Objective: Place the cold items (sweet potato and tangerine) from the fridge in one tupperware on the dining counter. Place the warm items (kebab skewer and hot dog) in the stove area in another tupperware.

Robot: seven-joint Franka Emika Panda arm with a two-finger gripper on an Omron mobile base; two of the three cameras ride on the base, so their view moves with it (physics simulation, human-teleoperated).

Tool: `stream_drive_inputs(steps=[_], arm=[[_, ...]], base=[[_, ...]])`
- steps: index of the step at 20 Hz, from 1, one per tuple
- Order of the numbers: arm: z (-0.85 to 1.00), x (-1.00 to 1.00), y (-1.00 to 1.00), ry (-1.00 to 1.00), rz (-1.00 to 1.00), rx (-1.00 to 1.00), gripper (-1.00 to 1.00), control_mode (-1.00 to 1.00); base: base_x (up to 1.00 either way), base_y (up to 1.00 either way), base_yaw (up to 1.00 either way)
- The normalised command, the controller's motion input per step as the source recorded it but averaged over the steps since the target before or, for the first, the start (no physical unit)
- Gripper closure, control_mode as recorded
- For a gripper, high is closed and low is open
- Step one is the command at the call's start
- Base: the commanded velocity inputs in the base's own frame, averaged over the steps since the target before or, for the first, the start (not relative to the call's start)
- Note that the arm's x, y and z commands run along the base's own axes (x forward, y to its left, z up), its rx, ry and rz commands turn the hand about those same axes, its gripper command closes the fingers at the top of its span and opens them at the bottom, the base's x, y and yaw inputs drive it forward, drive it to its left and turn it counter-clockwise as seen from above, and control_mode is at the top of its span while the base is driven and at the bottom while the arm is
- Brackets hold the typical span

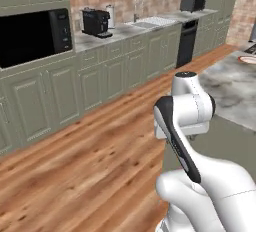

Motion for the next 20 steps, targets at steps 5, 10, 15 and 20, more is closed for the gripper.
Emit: stream_drive_inputs(steps=[5, 10, 15, 20], arm=[[0.0, 0.0, 0.0, 0.0, 0.0, 0.0, -1.0, 1.0], [0.0, 0.0, 0.0, 0.0, 0.0, 0.0, -1.0, 1.0], [0.0, 0.0, 0.0, 0.0, 0.0, 0.0, -1.0, 1.0], [0.0, 0.0, 0.0, 0.0, 0.0, 0.0, -1.0, 1.0]], base=[[0.95, 0.81, -0.37], [1.0, 0.72, -0.23], [1.0, 0.59, -0.16], [1.0, 0.25, -0.2]])
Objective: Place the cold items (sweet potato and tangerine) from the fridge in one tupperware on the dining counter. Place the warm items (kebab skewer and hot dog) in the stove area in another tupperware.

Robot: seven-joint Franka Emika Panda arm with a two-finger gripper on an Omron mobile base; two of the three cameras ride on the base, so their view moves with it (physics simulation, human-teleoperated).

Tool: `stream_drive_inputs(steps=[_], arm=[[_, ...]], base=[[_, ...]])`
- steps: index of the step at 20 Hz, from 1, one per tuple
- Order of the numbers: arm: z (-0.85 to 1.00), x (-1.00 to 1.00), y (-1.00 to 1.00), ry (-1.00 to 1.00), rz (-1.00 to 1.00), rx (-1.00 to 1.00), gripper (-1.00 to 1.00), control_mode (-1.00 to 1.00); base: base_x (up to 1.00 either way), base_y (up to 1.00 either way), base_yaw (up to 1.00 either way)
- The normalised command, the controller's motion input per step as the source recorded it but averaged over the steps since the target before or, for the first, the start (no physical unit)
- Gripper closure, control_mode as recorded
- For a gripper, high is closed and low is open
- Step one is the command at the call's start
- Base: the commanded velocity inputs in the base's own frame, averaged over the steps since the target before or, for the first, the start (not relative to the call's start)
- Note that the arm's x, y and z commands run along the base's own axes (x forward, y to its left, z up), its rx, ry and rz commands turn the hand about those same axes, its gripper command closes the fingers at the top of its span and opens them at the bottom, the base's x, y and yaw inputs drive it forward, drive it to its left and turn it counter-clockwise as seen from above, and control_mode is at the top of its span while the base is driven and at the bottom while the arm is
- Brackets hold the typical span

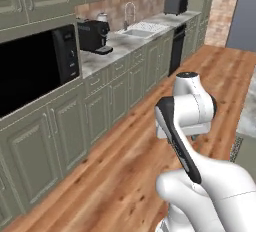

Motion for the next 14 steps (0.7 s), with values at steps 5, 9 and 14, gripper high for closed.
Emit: stream_drive_inputs(steps=[5, 9, 14], arm=[[0.0, 0.0, 0.0, 0.0, 0.0, 0.0, -1.0, 1.0], [0.0, 0.0, 0.0, 0.0, 0.0, 0.0, -1.0, 1.0], [0.0, 0.0, 0.0, 0.0, 0.0, 0.0, -1.0, 1.0]], base=[[1.0, 0.13, -0.28], [1.0, 0.38, -0.39], [0.89, 0.74, -0.53]])
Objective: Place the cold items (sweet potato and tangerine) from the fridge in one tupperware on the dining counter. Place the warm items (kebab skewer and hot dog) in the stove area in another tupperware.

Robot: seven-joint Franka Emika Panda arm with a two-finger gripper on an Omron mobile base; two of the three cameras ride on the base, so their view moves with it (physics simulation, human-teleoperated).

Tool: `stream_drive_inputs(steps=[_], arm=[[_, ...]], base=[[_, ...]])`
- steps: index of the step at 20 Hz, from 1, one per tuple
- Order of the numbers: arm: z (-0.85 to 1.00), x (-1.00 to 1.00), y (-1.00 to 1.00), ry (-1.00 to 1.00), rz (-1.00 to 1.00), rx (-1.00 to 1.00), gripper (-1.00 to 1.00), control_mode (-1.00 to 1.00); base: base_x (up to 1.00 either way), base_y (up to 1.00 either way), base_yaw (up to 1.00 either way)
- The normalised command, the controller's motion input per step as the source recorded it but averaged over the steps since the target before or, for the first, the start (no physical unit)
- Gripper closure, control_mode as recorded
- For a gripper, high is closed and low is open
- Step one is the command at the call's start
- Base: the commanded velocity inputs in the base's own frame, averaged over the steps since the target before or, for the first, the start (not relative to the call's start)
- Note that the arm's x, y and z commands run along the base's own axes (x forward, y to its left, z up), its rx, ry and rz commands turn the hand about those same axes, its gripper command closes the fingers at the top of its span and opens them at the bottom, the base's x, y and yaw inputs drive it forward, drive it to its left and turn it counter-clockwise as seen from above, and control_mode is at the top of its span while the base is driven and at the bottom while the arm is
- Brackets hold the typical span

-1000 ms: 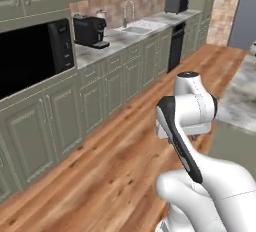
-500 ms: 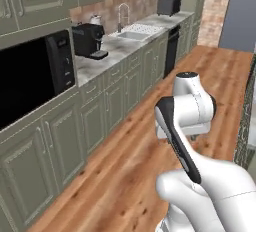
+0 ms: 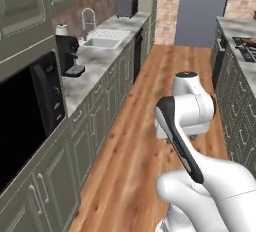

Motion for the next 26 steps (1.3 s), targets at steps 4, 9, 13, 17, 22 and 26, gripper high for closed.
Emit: stream_drive_inputs(steps=[4, 9, 13, 17, 22, 26], arm=[[0.0, 0.0, 0.0, 0.0, 0.0, 0.0, -1.0, 1.0], [0.0, 0.0, 0.0, 0.0, 0.0, 0.0, -1.0, 1.0], [0.0, 0.0, 0.0, 0.0, 0.0, 0.0, -1.0, 1.0], [0.0, 0.0, 0.0, 0.0, 0.0, 0.0, -1.0, 1.0], [0.0, 0.0, 0.0, 0.0, 0.0, 0.0, -1.0, 1.0], [0.0, 0.0, 0.0, 0.0, 0.0, 0.0, -1.0, 1.0]], base=[[0.96, 0.71, -0.56], [0.99, 0.49, -0.5], [1.0, 0.02, -0.42], [1.0, -0.01, -0.3], [1.0, -0.03, -0.1], [1.0, -0.35, -0.07]])
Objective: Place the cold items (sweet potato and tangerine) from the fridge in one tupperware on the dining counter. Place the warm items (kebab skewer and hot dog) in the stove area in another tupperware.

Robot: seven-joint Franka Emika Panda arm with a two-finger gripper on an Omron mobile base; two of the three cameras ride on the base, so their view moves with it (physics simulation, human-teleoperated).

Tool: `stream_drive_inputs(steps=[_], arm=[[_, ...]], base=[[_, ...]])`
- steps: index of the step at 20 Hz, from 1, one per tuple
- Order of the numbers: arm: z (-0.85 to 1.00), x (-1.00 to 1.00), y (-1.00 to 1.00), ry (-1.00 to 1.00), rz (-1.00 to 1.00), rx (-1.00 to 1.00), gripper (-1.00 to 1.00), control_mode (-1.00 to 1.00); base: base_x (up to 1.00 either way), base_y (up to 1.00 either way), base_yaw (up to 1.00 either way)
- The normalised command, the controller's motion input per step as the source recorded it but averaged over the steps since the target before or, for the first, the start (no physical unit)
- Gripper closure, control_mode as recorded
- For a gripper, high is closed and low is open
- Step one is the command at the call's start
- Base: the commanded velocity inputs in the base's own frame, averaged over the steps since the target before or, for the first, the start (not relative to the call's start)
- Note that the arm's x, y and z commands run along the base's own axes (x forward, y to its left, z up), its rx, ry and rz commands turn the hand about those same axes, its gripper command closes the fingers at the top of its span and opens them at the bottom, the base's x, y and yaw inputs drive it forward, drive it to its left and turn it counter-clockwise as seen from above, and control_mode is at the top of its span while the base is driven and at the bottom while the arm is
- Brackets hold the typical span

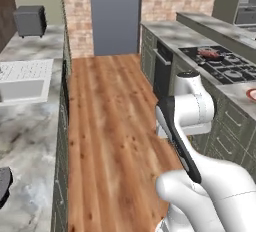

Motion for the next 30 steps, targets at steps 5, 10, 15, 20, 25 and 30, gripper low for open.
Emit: stream_drive_inputs(steps=[5, 10, 15, 20, 25, 30], arm=[[0.0, 0.0, 0.0, 0.0, 0.0, 0.0, -1.0, 1.0], [0.0, 0.0, 0.0, 0.0, 0.0, 0.0, -1.0, 1.0], [0.0, 0.0, 0.0, 0.0, 0.0, 0.0, -1.0, 1.0], [0.0, 0.0, 0.0, 0.0, 0.0, 0.0, -1.0, 1.0], [0.0, 0.0, 0.0, 0.0, 0.0, 0.0, -1.0, 1.0], [0.0, 0.0, 0.0, 0.0, 0.0, 0.0, -1.0, 1.0]], base=[[1.0, -0.28, -0.12], [1.0, -0.07, -0.17], [1.0, 0.0, -0.27], [1.0, 0.0, -0.36], [1.0, 0.03, -0.41], [0.67, 0.2, -0.62]])
